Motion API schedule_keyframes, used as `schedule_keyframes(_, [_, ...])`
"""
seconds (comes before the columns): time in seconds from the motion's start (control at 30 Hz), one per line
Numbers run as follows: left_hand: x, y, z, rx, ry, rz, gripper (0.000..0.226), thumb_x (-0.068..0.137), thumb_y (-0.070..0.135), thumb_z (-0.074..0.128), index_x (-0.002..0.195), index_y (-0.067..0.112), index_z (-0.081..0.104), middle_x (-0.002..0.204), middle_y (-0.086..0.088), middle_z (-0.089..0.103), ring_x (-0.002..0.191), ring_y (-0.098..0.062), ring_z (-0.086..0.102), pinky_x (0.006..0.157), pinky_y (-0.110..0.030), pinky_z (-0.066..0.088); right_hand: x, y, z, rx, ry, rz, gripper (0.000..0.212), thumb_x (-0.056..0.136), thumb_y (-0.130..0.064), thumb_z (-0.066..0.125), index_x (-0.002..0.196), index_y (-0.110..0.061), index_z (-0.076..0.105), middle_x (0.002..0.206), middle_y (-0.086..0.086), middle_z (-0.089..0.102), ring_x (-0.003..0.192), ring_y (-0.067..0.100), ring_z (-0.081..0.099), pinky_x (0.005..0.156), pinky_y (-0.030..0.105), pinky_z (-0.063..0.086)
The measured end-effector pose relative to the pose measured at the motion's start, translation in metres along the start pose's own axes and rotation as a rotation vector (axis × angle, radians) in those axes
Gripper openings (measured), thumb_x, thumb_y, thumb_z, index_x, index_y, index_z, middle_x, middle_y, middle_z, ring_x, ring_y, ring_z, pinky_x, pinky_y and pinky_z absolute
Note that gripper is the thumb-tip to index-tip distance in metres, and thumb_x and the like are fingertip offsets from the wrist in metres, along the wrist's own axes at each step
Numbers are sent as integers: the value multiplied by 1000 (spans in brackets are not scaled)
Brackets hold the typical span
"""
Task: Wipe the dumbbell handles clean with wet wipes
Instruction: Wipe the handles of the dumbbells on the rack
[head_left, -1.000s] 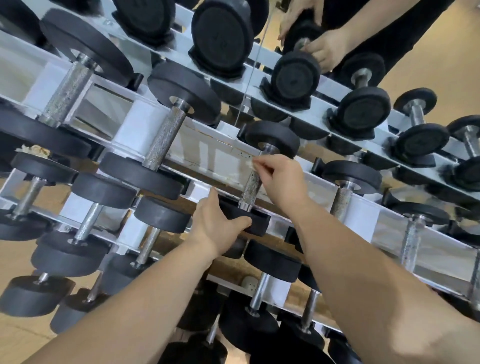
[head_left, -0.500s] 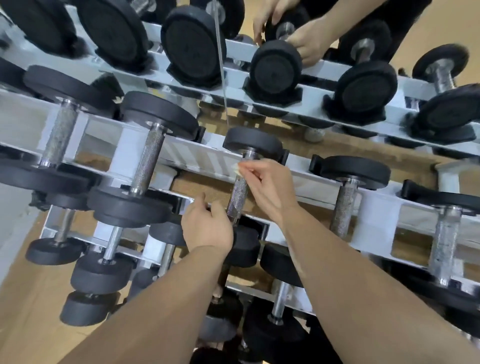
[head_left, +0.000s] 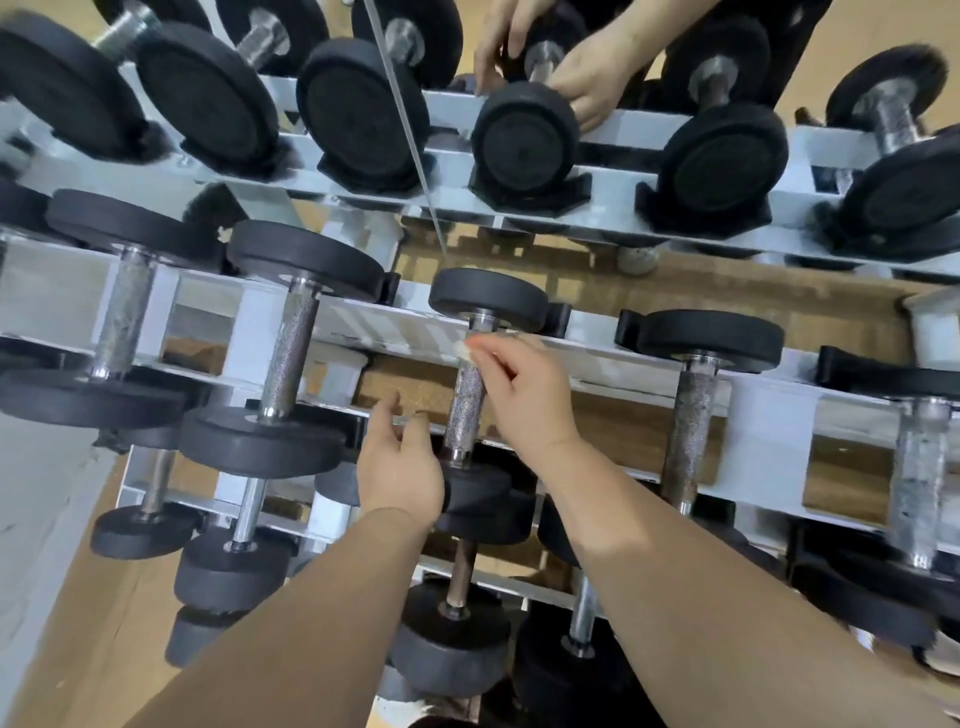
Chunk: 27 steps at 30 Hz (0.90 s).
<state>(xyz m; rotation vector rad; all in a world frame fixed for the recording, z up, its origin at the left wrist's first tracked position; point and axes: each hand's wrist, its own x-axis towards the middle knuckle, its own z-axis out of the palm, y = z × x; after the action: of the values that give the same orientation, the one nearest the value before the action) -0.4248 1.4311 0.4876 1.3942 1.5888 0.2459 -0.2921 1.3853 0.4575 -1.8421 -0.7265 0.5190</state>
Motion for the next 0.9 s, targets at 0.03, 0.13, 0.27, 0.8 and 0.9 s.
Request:
schedule_keyframes(0.03, [-1, 1, 0, -6, 1, -2, 57, 82, 47, 41, 137, 36, 49, 124, -11, 65, 110, -34, 60, 104, -51, 45, -7, 1, -2, 25, -47, 31, 17, 96, -20, 63, 107, -23, 75, 100, -11, 69, 95, 4, 63, 90, 22, 50])
schedule_keyframes(0.13, [-1, 1, 1, -30, -2, 0, 51, 87, 42, 44, 137, 33, 49, 123, -6, 64, 109, -31, 59, 105, -49, 44, -38, 9, -6, 22, -177, 37, 14, 95, -24, 64, 101, -31, 74, 96, -19, 68, 95, 3, 63, 90, 32, 51])
schedule_keyframes(0.27, [4, -3, 1, -27, 12, -4, 39, 98, 27, 46, 137, 32, 50, 110, -5, 65, 94, -26, 58, 98, -44, 46, -38, 6, 1, 29, -138, 29, 12, 97, -24, 61, 97, -31, 69, 92, -17, 66, 89, 4, 62, 84, 35, 52])
schedule_keyframes(0.8, [7, -2, -3, -55, -44, -50, 49, 93, 38, 45, 142, 39, 47, 120, -4, 66, 108, -31, 61, 105, -52, 44, -41, -5, 6, 206, -67, 236, 8, 99, -23, 59, 91, -24, 58, 84, -8, 62, 78, 3, 57, 70, 20, 46])
schedule_keyframes(0.9, [7, -3, -4, -68, -44, -63, 50, 93, 37, 44, 142, 39, 47, 118, -4, 67, 106, -30, 61, 105, -51, 44, -6, -9, 10, 264, 47, 292, 9, 100, -24, 58, 91, -24, 56, 87, -6, 62, 78, 3, 57, 72, 24, 48])
